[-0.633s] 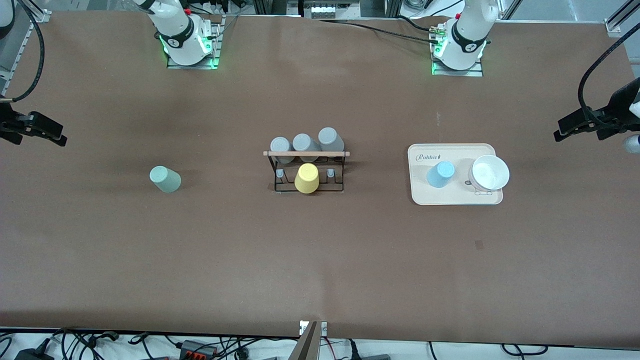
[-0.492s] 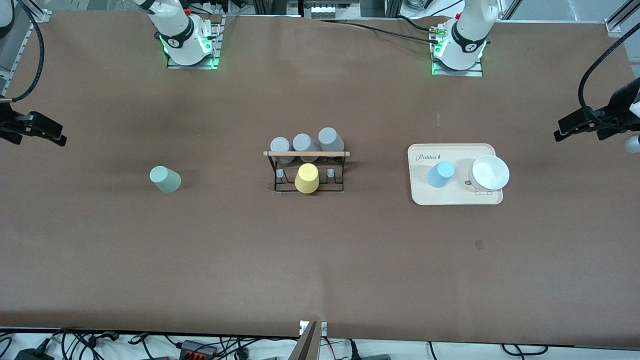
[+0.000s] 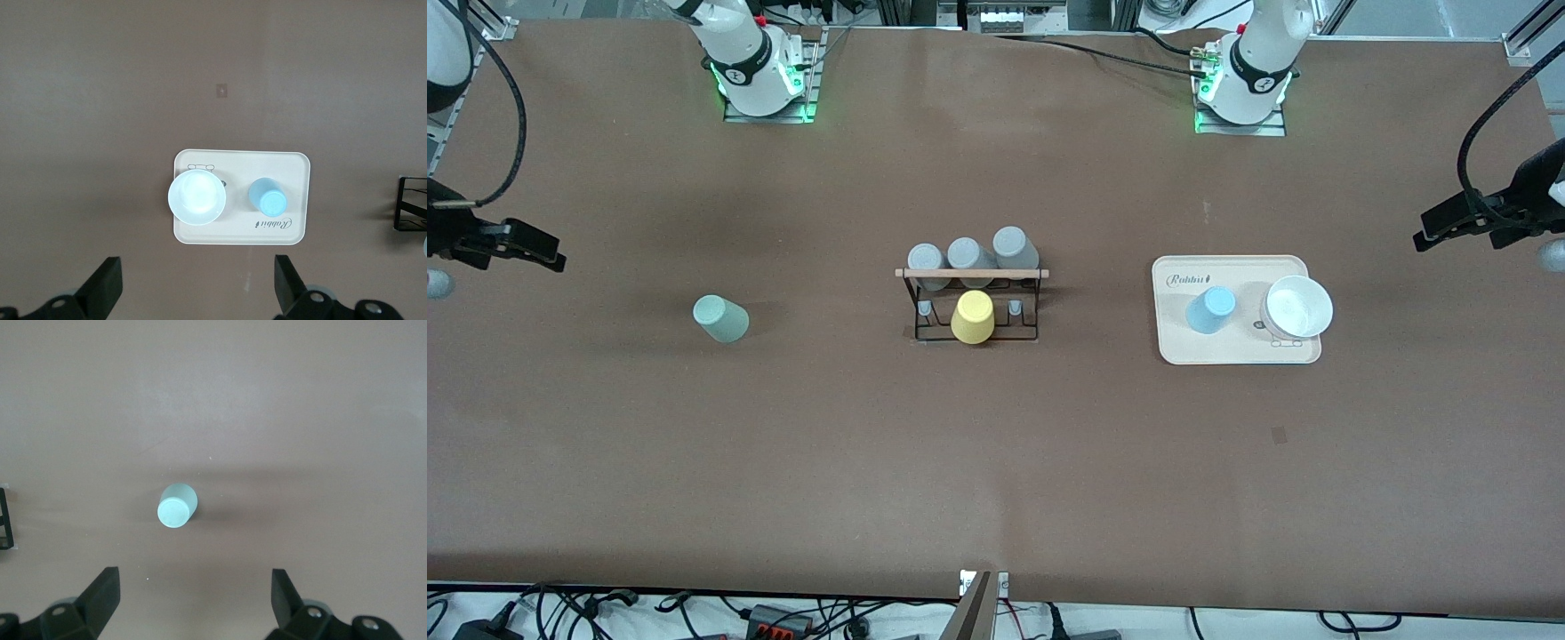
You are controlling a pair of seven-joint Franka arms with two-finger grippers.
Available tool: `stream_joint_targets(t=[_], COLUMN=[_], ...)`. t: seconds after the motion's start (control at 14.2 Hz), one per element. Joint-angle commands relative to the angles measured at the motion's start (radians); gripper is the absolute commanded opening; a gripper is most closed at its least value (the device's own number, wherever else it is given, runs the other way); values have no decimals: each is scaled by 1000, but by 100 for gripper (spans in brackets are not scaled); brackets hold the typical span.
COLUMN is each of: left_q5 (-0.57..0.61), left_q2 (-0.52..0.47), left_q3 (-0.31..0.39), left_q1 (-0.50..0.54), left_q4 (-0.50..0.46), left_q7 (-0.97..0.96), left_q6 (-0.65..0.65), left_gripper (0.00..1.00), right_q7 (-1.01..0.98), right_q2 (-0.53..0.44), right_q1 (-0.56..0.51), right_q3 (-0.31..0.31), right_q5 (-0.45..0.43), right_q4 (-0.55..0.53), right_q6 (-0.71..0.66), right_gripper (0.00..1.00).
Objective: Hang scattered cups on rack with three cups
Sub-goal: 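Move the left gripper toward the light blue cup on the tray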
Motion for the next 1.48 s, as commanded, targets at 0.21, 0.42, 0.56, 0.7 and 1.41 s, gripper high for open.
stream_joint_targets(t=[0.21, 0.42, 0.56, 0.7, 1.41], left_q5=[87, 95, 39, 5, 2], left_q2=[11, 7, 7, 11, 313], left_q3=[-13, -50, -50, -52, -151], left_q1=[-14, -6, -4, -12, -24], left_q4=[2, -24, -61, -125, -248], left_q7=[16, 2, 2, 4, 16], left_q6=[-23, -15, -6, 51, 400], left_gripper=[100, 100, 100, 100, 100], right_q7=[0, -8, -8, -10, -28], right_q2=[8, 12, 12, 12, 26], right_q1=[9, 9, 9, 10, 19], right_q3=[4, 4, 4, 4, 5], right_q5=[13, 13, 11, 9, -3], right_q4=[18, 17, 11, 10, 0], right_q6=[-35, -35, -39, -41, -111], right_gripper=[100, 100, 100, 100, 100])
